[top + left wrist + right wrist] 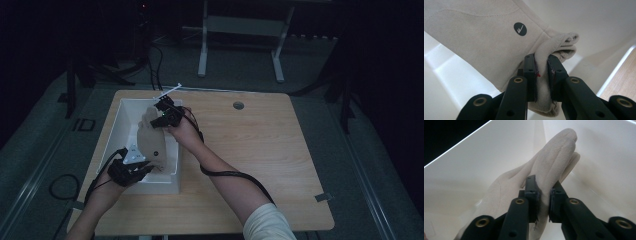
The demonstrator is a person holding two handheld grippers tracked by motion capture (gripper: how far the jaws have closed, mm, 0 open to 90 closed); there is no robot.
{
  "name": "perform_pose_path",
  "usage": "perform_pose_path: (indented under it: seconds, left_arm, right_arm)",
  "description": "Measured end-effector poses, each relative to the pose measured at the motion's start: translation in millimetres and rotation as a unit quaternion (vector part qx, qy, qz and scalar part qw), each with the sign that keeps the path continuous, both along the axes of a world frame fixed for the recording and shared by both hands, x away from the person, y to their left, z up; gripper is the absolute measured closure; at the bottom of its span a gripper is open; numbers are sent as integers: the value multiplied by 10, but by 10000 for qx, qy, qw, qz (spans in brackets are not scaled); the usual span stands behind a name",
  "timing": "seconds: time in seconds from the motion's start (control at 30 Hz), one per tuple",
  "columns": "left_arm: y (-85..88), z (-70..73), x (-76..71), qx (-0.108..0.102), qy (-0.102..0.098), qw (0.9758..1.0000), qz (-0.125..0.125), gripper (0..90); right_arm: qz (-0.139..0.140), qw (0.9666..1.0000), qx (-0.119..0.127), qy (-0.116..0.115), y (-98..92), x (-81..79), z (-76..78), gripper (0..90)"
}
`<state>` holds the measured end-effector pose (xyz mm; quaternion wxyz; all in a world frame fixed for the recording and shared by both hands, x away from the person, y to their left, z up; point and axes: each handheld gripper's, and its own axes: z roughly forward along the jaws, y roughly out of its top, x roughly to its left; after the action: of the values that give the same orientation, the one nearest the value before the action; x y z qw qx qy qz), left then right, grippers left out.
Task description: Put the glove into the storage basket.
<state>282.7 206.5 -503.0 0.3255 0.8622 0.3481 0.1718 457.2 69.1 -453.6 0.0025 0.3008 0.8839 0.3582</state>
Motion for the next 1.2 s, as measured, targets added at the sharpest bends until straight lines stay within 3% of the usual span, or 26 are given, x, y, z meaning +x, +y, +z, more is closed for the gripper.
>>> perform_pose_path:
  seconds: [0.03, 0.1, 0.13, 0.2, 0.27, 0.3, 0.37, 0.43, 0.57, 0.67, 0.77, 0.83, 0.87, 0.93, 1.1, 1.2]
  left_arm:
    - [-7, -13, 17, 30, 72, 10000, -13, 789]
    - [-7, -13, 17, 30, 72, 10000, -13, 780]
    - [-40, -85, 81, 155, 320, 9994, 9, 757]
    - [-74, -108, 111, 310, 491, 9983, 63, 737]
    - [-79, -99, 118, 250, 558, 9981, 40, 678]
    - [-90, -97, 137, 131, 755, 9970, 115, 678]
    - [-113, -108, 147, 263, 812, 9962, 159, 581]
    - [-113, -98, 143, 237, 759, 9965, 249, 478]
    - [-79, -18, 109, -96, 547, 9965, 623, 258]
    - [-69, 50, 79, -239, 368, 9965, 713, 135]
    - [-46, 132, 40, -566, 45, 9944, 895, 135]
    - [-16, 191, 24, -869, -120, 9913, 986, 135]
    - [8, 224, 21, -1087, -138, 9888, 1017, 136]
    - [38, 271, 23, -1334, -157, 9855, 1040, 135]
    - [30, 361, -2, -1480, -365, 9819, 1122, 136]
    - [-22, 400, -33, -1779, -360, 9781, 1016, 136]
  right_arm:
    - [-8, 10000, 1, 16, 7, 7, -3, 707]
    - [-22, 10000, 14, 39, 10, 11, 0, 707]
    - [-77, 9999, 21, -62, 9, 2, 16, 574]
    - [-92, 9999, 110, -27, -8, 3, 22, 508]
    - [-80, 9998, 172, 19, -18, 2, 28, 481]
    - [-57, 9998, 200, 29, -23, -5, 33, 448]
    - [-11, 9998, 189, -27, -32, -32, 50, 386]
    - [28, 9996, 277, 1, -57, -51, 66, 354]
    - [93, 9989, 446, -59, -136, -97, 112, 270]
    - [208, 9978, 623, 6, -214, -117, 138, 197]
    - [278, 9968, 747, -18, -288, -153, 174, 190]
    - [340, 9957, 862, -30, -330, -176, 196, 190]
    - [365, 9952, 908, -65, -356, -189, 207, 189]
    - [378, 9947, 945, -111, -414, -210, 223, 189]
    - [375, 9935, 1054, -204, -581, -262, 267, 185]
    - [424, 9931, 1036, -347, -696, -307, 306, 185]
